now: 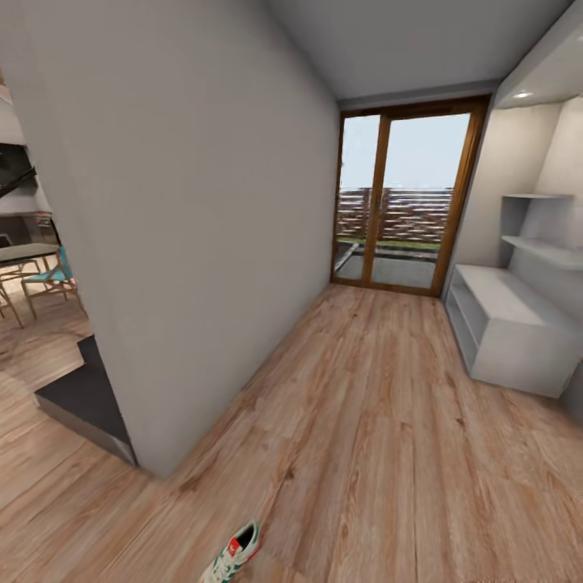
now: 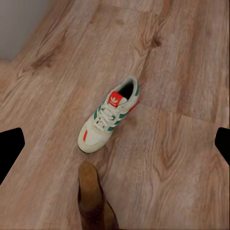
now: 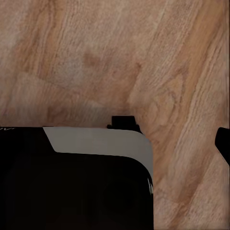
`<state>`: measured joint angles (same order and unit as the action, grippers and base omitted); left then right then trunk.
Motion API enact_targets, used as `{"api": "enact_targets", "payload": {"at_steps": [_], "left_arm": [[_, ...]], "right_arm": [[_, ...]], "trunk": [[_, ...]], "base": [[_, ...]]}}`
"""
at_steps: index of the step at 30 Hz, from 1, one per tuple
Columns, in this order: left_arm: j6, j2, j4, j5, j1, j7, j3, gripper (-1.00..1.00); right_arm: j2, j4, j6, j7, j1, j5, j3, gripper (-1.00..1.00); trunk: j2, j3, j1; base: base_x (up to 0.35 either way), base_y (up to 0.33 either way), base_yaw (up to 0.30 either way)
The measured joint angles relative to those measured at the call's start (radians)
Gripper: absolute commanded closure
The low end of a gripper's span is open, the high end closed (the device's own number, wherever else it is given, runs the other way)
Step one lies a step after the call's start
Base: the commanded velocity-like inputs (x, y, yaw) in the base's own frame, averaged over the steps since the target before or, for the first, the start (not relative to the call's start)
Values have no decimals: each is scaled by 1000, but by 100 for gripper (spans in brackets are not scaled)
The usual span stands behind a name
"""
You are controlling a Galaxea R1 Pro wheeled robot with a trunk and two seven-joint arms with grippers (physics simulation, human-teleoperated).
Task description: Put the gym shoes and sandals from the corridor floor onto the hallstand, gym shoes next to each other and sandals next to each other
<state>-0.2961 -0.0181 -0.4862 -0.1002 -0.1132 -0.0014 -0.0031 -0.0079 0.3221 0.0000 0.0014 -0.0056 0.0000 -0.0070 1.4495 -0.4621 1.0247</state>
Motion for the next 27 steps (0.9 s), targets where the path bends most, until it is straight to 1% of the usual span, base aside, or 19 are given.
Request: {"api": "enact_targets", "payload": {"at_steps": [18, 22, 27], "left_arm": [[0, 0, 0, 0, 0, 0, -1, -100], [0, 0, 0, 0, 0, 0, 0, -100], [0, 0, -1, 0, 0, 0, 0, -100]], "right_arm": [[0, 0, 0, 0, 0, 0, 0, -100], [0, 0, 0, -2, 0, 0, 0, -100], [2, -1, 0, -4, 0, 0, 0, -100]], "trunk": [[0, 0, 0], [0, 0, 0], [0, 0, 0]], "base": [[218, -225, -292], [140, -156, -139], [34, -36, -36]]}}
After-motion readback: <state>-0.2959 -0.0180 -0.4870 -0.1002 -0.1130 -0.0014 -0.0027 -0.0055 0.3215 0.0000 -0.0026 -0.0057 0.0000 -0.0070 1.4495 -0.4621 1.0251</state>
